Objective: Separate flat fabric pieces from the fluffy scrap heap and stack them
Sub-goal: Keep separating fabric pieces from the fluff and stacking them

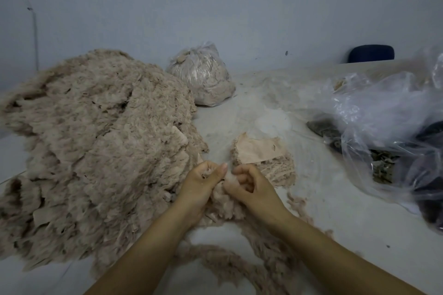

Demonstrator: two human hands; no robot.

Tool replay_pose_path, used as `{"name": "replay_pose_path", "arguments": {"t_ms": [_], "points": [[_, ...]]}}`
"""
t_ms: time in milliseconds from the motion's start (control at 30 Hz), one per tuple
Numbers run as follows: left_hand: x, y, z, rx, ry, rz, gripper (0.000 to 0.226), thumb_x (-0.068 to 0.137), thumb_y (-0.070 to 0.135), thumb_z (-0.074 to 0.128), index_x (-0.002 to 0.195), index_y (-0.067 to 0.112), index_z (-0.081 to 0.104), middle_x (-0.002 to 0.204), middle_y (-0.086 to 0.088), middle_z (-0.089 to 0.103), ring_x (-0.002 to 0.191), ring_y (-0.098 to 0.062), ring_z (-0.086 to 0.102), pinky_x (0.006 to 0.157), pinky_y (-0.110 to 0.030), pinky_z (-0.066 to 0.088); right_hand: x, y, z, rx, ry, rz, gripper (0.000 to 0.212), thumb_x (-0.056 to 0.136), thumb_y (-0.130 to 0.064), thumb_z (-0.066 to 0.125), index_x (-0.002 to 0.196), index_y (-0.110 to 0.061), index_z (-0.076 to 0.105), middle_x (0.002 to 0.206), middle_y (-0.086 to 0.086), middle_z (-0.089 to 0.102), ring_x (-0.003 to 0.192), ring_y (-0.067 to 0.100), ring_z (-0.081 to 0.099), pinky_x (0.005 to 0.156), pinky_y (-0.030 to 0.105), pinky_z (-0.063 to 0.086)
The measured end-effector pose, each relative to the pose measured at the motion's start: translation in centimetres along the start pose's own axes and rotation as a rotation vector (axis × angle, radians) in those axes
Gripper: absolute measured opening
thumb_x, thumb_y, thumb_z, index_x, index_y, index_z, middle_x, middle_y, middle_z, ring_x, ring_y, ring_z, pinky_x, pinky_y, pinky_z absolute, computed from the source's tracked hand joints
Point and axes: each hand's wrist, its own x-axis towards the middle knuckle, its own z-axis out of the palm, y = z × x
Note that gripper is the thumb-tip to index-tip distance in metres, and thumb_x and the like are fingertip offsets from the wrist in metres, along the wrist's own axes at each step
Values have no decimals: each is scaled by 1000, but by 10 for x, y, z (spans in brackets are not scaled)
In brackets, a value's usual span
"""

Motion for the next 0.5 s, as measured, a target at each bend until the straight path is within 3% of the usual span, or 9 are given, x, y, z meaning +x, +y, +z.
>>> {"name": "replay_pose_path", "arguments": {"t_ms": [100,167,233,300,400,433,500], "points": [[-1,-1,2,51,-37,-30,24,78,22,68,85,1,57,73,-13,67,67,-24,64,57,-26,53,2,0,4,-23,87,-40,12,91,-24,61,87,-13,60,67,-2,53,61,10,48,56,24,41],[-2,-3,2,40,-57,-70,14,82,7,68,93,4,60,80,-6,74,73,-19,70,58,-25,56,4,0,3,42,151,13,20,94,-15,52,76,-8,55,62,1,47,59,14,44,55,27,37],[0,-3,-1,-7,-24,-102,13,83,-1,64,93,7,62,78,-3,74,71,-15,70,60,-24,56,7,-1,-1,77,207,61,35,94,-10,45,60,-19,49,58,-2,46,61,18,44,61,32,36],[3,-1,-6,-31,-17,-128,8,85,2,62,93,3,65,82,-11,73,74,-20,69,66,-28,57,7,-2,-5,120,170,76,42,97,-23,45,56,-24,53,62,-8,54,66,16,51,69,34,42],[2,0,-4,26,-68,-94,9,88,5,60,90,2,68,85,-13,72,77,-21,68,69,-27,56,4,-4,-2,108,15,93,34,87,-55,57,77,-24,65,74,-11,62,71,8,59,67,27,47],[2,0,-2,37,-81,-82,10,89,5,59,88,3,68,83,-12,72,75,-19,68,66,-25,56,5,-2,0,115,44,75,28,86,-49,63,71,-25,62,67,-12,57,63,7,54,60,25,44],[0,-1,2,105,-72,-45,11,90,7,58,84,5,66,74,-7,70,67,-14,65,58,-20,53,7,-1,3,185,157,60,38,93,-26,60,56,-28,55,51,-14,47,52,8,43,51,24,37]]}}
